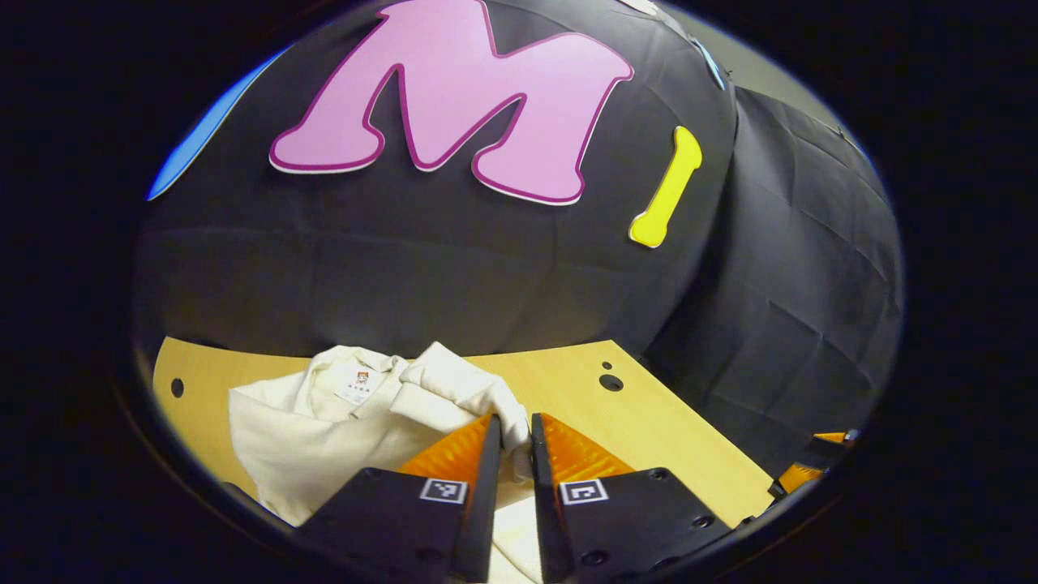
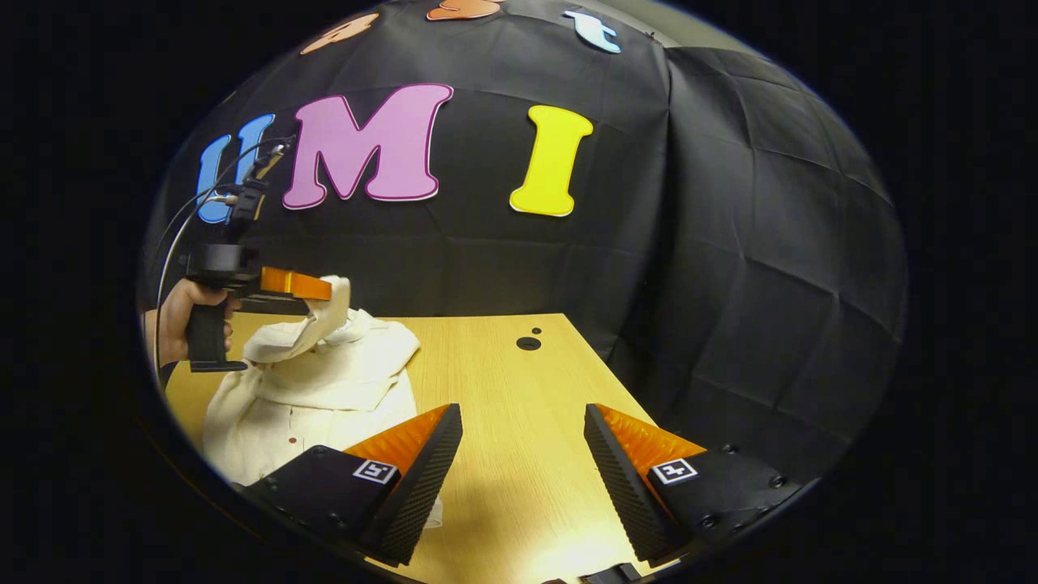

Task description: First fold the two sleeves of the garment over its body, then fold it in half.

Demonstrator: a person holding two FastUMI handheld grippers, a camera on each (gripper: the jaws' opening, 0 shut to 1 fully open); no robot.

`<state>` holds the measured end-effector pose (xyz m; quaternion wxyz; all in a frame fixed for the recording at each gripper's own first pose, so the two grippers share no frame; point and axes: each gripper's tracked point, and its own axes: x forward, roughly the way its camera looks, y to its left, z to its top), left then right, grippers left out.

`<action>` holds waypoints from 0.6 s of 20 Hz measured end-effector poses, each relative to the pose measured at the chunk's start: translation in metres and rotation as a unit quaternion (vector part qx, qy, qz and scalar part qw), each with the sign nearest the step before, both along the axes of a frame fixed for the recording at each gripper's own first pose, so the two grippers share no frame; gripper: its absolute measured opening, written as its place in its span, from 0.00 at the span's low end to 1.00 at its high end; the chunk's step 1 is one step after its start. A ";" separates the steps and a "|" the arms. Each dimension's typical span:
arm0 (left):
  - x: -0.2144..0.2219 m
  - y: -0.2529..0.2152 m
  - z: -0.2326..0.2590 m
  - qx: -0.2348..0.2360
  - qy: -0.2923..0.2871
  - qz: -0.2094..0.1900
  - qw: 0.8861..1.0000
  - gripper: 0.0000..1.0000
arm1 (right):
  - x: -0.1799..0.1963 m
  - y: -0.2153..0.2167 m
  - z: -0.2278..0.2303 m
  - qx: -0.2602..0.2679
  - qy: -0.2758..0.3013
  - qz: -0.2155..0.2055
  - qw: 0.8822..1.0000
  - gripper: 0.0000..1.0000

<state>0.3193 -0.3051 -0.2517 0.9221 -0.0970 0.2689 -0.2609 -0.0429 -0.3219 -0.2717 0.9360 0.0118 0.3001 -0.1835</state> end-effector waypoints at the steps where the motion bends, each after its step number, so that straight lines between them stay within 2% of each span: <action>1: -0.002 -0.003 0.001 -0.013 0.000 -0.001 1.000 0.44 | 0.001 0.000 -0.003 0.002 0.000 0.001 1.000 0.97; 2: -0.004 0.002 0.003 -0.019 -0.007 0.010 1.000 0.59 | 0.001 0.001 -0.005 0.006 0.001 0.003 1.000 0.97; 3: -0.001 0.002 0.002 -0.025 -0.013 0.010 1.000 0.89 | 0.002 0.004 -0.008 0.009 0.003 0.005 1.000 0.97; 4: -0.010 0.014 0.006 -0.027 -0.017 0.013 0.999 1.00 | 0.002 0.007 -0.012 0.014 0.006 0.007 1.000 0.97; 6: -0.026 0.043 0.009 -0.017 -0.024 0.021 0.999 0.96 | 0.004 0.018 -0.020 0.026 0.013 0.017 0.999 0.97; 9: -0.058 0.098 0.007 0.032 -0.037 0.039 0.998 0.96 | 0.003 0.037 -0.038 0.042 0.040 0.041 0.997 0.97; 12: -0.109 0.154 -0.014 0.069 -0.008 0.057 0.996 0.96 | -0.005 0.063 -0.065 0.068 0.082 0.067 0.992 0.97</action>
